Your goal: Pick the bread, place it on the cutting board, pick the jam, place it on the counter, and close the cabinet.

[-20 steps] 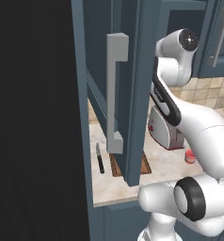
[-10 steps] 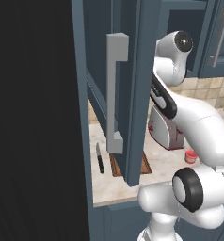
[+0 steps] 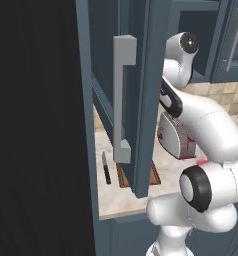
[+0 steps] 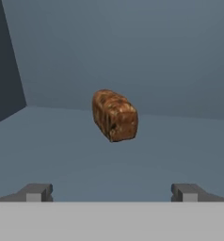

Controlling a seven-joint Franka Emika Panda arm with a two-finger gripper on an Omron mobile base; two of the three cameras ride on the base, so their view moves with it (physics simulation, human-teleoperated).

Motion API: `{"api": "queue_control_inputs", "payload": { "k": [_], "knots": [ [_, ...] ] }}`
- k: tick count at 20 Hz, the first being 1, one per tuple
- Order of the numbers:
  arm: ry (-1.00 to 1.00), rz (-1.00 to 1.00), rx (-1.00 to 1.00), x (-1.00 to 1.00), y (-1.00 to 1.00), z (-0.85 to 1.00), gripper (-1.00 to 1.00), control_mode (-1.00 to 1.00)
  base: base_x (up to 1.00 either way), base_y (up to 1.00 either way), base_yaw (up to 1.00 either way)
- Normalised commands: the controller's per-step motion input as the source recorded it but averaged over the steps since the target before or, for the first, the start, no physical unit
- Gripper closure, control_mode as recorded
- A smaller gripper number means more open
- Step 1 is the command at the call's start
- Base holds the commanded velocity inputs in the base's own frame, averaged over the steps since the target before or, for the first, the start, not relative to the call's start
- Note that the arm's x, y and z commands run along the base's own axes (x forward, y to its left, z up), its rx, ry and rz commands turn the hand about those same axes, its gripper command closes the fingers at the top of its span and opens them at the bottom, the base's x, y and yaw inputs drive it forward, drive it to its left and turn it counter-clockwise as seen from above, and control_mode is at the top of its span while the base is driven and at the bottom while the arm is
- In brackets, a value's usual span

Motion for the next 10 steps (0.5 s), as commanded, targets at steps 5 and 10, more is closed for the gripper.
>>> {"api": "queue_control_inputs", "payload": {
  "k": [5, 10],
  "knots": [
    [0.0, 0.01, 0.0, 0.28, 0.0, 0.0, -1.0, -1.0, 0.0, 0.0, 0.0],
    [0.0, 0.01, 0.0, 0.26, 0.0, -0.01, -1.0, -1.0, 0.0, 0.0, 0.0]
  ]
}}
